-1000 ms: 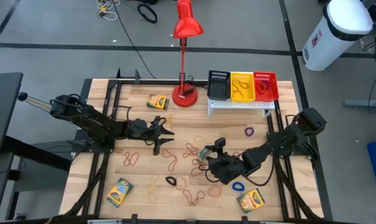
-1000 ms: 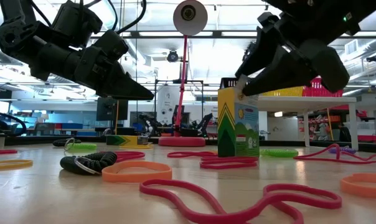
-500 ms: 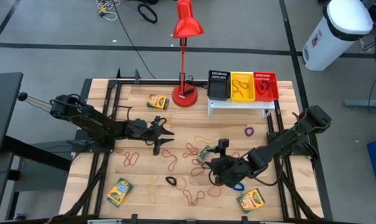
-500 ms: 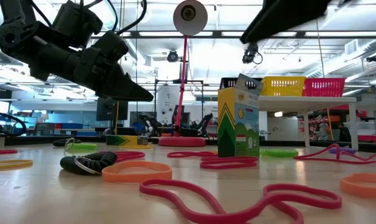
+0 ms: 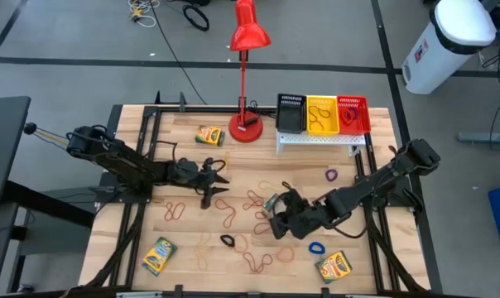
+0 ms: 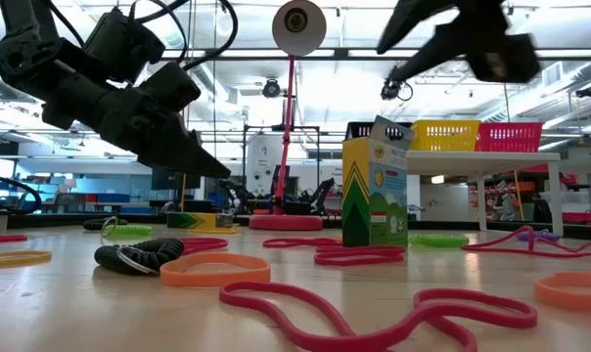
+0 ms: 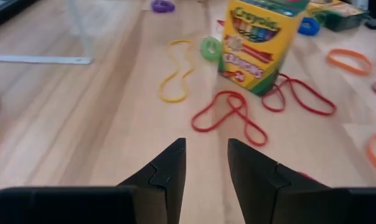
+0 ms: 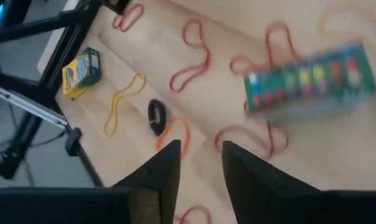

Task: Pick & Place Office Desk Supplies
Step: Put the crayon box into the black bin

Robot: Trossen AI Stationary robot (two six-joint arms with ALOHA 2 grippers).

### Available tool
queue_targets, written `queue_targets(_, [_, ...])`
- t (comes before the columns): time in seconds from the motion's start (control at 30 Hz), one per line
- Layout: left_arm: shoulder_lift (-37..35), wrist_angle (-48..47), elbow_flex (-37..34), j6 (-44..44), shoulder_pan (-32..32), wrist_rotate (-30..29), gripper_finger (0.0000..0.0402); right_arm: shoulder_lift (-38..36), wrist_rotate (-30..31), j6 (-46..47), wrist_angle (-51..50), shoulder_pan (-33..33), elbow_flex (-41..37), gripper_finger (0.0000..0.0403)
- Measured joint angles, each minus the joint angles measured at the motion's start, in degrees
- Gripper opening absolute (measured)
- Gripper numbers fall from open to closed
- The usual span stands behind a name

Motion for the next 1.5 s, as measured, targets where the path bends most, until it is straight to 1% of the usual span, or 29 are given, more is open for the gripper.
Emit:
queue_targets(0.07, [0.00,0.01,0.00,0.78,0.00,1.87,0.0125,0.00,-0.73,6.38,-1.55,-0.01,0.00,0.0137])
queue_targets(0.13, [0.00,0.04,0.00,2.20,0.00,3.65,0.0125,0.00,-1.92,13.36,-4.60,-0.04,0.00,0.0162])
queue_targets(0.27, [0.00,0.08,0.00,6.34,-0.02,5.12,0.0125,0.00,-2.54,25.85,-9.24,-0.13,-0.02,0.0238])
queue_targets(0.33, [0.00,0.12,0.00,6.67,0.00,4.67,0.0125,0.01,-1.59,28.52,-8.68,-1.23,-0.02,0.0279])
queue_targets(0.43, [0.00,0.12,0.00,6.67,0.00,3.49,0.0125,0.00,-1.31,28.37,-5.65,-4.69,-0.02,0.0332])
queue_targets(0.5, [0.00,0.12,0.00,6.90,0.00,3.45,0.0125,0.00,-3.02,28.36,-4.02,-7.24,-0.02,0.0355])
queue_targets(0.57, [0.00,0.12,0.00,8.04,0.00,3.61,0.0125,0.39,-5.72,28.34,-3.20,-9.45,-0.02,0.0365])
queue_targets(0.67, [0.00,-0.54,0.00,9.89,-0.01,3.63,0.0125,1.50,-8.14,29.04,-2.55,-11.20,-0.04,0.0364])
queue_targets(0.83, [0.00,-1.64,0.00,11.21,0.00,3.63,0.0125,3.46,-9.44,33.35,-2.01,-10.83,-0.04,0.0335])
queue_targets(0.93, [0.00,-2.24,0.00,11.56,0.00,3.64,0.0125,3.91,-9.77,34.23,-2.29,-10.95,-0.04,0.0320])
queue_targets(1.27, [0.00,-2.41,0.00,11.74,0.00,3.67,0.0125,3.89,-8.44,31.33,-5.79,-13.00,-0.04,0.0289])
queue_targets(1.5, [0.00,-2.41,0.00,11.66,0.00,3.67,0.0125,4.66,-8.79,29.71,-8.17,-13.28,-0.04,0.0239])
